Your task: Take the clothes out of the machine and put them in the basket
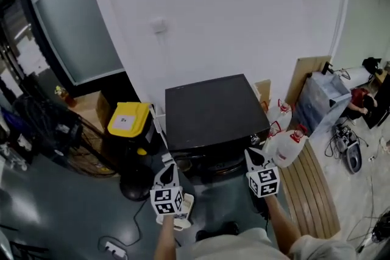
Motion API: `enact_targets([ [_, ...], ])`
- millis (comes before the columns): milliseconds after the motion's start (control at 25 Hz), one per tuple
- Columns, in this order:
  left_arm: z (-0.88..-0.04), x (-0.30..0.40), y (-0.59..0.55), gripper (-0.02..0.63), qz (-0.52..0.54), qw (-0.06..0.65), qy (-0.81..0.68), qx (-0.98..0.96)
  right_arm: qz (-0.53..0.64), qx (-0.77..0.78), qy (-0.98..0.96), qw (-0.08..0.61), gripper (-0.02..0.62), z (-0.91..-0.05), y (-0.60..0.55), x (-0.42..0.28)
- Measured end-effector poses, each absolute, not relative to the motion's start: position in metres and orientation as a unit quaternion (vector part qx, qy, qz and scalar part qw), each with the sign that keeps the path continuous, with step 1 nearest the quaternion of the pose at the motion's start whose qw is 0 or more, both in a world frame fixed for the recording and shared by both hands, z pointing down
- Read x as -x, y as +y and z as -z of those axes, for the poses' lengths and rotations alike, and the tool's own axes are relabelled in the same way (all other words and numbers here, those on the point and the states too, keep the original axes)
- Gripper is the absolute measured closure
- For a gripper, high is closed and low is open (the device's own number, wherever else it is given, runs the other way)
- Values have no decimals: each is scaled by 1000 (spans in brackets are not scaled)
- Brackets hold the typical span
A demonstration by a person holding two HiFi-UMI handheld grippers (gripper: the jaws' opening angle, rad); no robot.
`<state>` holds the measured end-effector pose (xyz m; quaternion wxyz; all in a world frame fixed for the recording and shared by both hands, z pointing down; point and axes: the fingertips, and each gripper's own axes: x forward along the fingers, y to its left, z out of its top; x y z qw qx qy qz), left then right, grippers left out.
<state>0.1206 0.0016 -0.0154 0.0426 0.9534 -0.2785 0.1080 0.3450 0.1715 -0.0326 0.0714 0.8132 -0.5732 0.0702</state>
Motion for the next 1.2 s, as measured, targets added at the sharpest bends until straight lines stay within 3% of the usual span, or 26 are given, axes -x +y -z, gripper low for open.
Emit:
enact_targets([
  [1200,44,-135,17,587,-96,24,-251,-963,-72,-831,-548,68,572,47,207,-350],
])
